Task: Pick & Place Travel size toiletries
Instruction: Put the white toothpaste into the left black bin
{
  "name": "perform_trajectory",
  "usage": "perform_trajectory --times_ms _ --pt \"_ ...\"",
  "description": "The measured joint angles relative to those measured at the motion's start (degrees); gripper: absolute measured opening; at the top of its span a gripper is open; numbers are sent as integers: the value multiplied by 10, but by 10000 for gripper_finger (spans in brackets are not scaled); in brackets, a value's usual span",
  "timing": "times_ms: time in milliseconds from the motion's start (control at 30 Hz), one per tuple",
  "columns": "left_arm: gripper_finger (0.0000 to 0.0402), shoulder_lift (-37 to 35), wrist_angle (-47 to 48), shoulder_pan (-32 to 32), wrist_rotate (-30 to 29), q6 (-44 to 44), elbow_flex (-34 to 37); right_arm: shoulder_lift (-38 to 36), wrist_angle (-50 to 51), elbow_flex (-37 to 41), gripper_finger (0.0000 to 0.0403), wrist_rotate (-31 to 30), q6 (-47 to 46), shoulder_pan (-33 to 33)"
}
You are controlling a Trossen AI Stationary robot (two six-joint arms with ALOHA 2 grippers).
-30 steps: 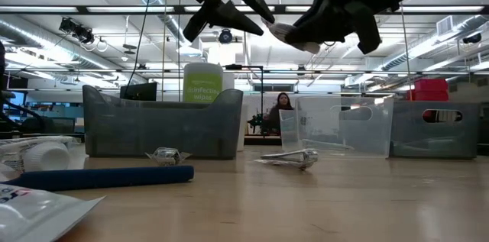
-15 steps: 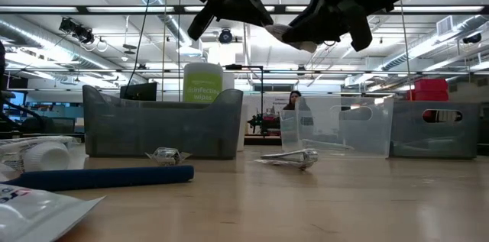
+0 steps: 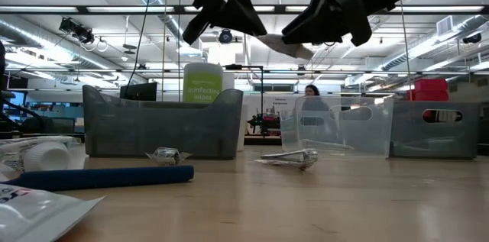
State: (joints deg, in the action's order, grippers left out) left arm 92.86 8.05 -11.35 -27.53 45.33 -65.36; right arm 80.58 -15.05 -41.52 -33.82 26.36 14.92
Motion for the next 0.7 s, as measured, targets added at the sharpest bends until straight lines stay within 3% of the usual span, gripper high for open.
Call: perform_trajectory --times_ms 233,433,567,700 --pt "5 -30 107 -4 1 31 0 -1 27 -1 228 -3 -11 0" --pt "4 -102 220 -25 2 55 0 -1 36 -1 238 -21 -15 0" --pt "8 -140 342 -36 59 112 -1 -1 44 -1 241 -22 -15 0" --pt "10 -128 439 -51 94 133 1 -1 43 -1 236 -19 -15 0"
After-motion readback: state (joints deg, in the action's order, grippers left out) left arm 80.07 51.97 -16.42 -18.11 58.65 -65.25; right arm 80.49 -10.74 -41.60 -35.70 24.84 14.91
